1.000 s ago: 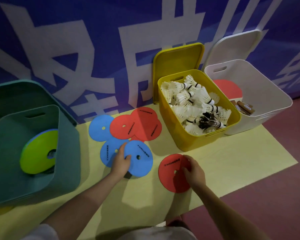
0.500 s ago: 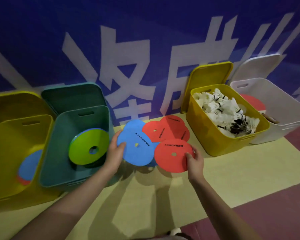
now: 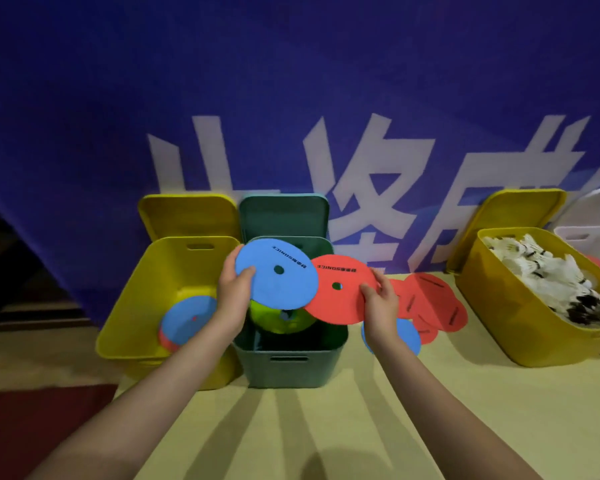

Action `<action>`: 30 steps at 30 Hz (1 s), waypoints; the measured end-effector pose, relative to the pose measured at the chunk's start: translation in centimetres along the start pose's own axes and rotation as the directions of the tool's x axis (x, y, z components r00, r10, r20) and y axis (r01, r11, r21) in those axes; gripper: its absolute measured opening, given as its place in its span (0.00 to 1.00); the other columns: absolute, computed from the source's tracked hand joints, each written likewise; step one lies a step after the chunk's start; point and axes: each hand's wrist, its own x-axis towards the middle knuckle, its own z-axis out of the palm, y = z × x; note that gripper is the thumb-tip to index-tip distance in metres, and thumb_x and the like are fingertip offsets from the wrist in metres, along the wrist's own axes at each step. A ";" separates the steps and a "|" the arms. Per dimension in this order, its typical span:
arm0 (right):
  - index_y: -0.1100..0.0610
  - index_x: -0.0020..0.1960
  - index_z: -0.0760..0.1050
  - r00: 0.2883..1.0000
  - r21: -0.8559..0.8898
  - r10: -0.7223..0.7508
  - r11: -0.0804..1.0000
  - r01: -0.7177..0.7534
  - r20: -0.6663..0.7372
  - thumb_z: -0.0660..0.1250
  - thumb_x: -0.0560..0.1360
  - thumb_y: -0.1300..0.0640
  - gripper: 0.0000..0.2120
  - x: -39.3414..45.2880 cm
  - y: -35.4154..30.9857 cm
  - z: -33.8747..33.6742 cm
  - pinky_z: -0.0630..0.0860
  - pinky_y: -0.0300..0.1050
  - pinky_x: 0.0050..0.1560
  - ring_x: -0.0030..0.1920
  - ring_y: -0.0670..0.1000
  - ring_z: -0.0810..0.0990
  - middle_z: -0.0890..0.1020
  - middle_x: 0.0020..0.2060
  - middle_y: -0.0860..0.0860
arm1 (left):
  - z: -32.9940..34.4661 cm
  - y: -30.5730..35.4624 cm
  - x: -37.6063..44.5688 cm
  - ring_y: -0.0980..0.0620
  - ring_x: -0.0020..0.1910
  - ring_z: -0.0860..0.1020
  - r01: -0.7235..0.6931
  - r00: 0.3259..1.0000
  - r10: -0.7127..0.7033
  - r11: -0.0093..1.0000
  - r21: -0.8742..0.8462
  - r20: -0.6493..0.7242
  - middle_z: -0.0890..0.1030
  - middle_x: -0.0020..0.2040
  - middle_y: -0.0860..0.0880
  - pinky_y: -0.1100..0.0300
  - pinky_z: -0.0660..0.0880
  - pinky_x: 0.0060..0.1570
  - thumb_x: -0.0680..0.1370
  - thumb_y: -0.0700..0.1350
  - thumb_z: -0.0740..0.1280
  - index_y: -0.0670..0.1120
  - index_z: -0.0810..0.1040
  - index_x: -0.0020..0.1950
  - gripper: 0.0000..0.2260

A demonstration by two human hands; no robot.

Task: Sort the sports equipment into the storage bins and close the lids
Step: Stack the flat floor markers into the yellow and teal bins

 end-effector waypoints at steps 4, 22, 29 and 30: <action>0.57 0.67 0.70 0.998 -0.082 0.010 0.997 -0.005 0.059 0.60 0.77 0.65 0.19 -1.8 1.2 5.9 0.73 0.48 0.60 0.57 0.52 0.75 0.76 0.60 0.55 | -7.6 0.5 1.8 0.48 0.60 0.75 0.028 0.987 -0.028 1.000 -0.001 -0.157 0.74 0.64 0.47 0.50 0.75 0.57 0.80 0.37 0.59 0.49 0.67 0.71 0.20; 0.58 0.68 0.69 0.991 -0.254 0.058 0.967 -0.026 0.118 0.60 0.77 0.66 0.20 -4.1 6.5 17.7 0.69 0.50 0.64 0.62 0.57 0.73 0.76 0.61 0.57 | -19.0 -6.6 10.4 0.46 0.47 0.76 0.218 0.976 -0.188 0.775 0.594 -0.113 0.77 0.61 0.44 0.50 0.77 0.49 0.78 0.40 0.58 0.53 0.64 0.73 0.23; 0.54 0.65 0.71 0.970 -0.318 -0.032 0.942 0.110 0.242 0.60 0.77 0.67 0.18 -1.5 6.2 18.4 0.69 0.40 0.56 0.57 0.49 0.75 0.77 0.56 0.50 | -18.1 -11.0 13.8 0.37 0.55 0.76 0.404 0.914 -0.347 0.751 0.523 -0.208 0.77 0.60 0.39 0.47 0.75 0.50 0.75 0.32 0.56 0.44 0.69 0.70 0.23; 0.54 0.65 0.72 0.966 -0.321 -0.044 0.938 0.127 0.255 0.60 0.77 0.67 0.18 -1.3 6.3 18.8 0.69 0.39 0.56 0.57 0.48 0.75 0.77 0.55 0.49 | -18.3 -11.5 14.1 0.37 0.57 0.76 0.422 0.906 -0.362 0.748 0.513 -0.218 0.77 0.61 0.38 0.48 0.74 0.51 0.75 0.31 0.56 0.42 0.69 0.69 0.22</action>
